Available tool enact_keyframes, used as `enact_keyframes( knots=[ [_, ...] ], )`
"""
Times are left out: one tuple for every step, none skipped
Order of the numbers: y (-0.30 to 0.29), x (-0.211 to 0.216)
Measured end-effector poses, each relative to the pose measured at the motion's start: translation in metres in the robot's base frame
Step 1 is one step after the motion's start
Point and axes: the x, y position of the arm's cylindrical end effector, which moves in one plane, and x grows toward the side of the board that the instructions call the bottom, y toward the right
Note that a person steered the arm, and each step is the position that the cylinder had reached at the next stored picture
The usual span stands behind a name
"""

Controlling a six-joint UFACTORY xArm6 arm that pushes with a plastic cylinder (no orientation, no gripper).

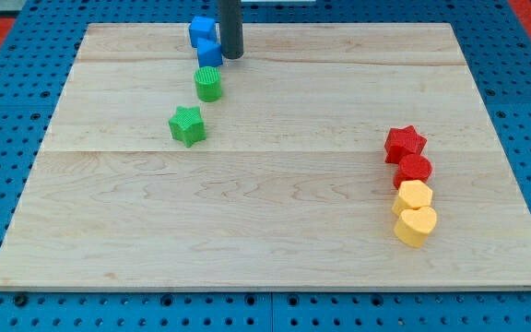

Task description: Move the blue cubes to the top side of the green circle

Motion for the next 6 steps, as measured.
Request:
enact_keyframes(
  knots=[
    [-0.003,0.001],
    [-0.020,0.001],
    [-0.004,0.004],
    [0.043,0.037],
    [0.045,0.054],
    [-0.008,0.068]
  ],
)
